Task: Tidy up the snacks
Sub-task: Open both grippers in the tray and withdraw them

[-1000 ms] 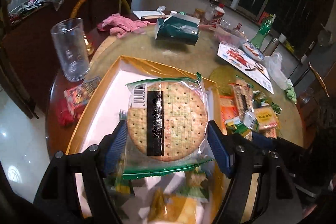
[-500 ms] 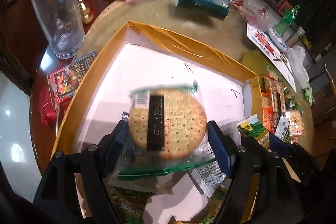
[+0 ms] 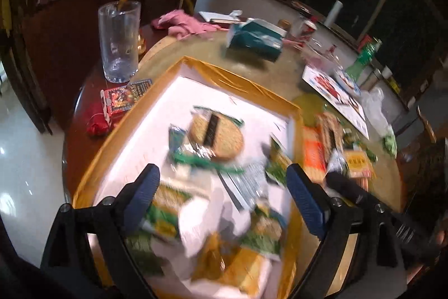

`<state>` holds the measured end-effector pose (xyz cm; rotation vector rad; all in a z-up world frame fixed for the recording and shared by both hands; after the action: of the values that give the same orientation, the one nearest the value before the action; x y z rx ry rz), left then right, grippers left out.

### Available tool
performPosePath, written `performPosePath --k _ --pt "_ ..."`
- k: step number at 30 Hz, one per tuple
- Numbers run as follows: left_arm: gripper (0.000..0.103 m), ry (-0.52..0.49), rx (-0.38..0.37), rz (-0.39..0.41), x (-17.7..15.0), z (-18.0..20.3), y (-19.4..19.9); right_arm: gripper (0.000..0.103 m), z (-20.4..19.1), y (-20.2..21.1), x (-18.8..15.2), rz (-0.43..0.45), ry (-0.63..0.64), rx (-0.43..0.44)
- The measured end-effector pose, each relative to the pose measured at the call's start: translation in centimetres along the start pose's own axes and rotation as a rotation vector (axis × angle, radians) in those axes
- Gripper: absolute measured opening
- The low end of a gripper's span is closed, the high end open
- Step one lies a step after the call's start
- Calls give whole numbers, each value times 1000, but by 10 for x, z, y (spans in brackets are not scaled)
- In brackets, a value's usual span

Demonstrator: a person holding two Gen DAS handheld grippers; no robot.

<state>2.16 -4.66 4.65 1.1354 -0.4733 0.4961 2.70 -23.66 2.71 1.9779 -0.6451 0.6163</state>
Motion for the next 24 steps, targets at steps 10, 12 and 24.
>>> performPosePath --k 10,12,24 --pt "91 -140 -121 -68 -58 90 19 72 69 80 -38 47 -190 -17" --pt "91 -166 -138 -88 -66 105 17 73 85 89 -43 36 -226 -37" --pt "91 -267 -122 -138 -104 161 9 73 144 120 -63 42 -306 -173"
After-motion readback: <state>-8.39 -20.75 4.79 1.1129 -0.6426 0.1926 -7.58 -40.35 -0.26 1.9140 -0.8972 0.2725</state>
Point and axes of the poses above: each gripper's, at about its wrist camera, not at the fingertips, and y roughly against the way its jaws point, z to its right, x to its top, the point moved 3 cm from there along -y, roughly the way its jaws point, and after that the axes turned 5 degrees about y, right-handed, at the moved point
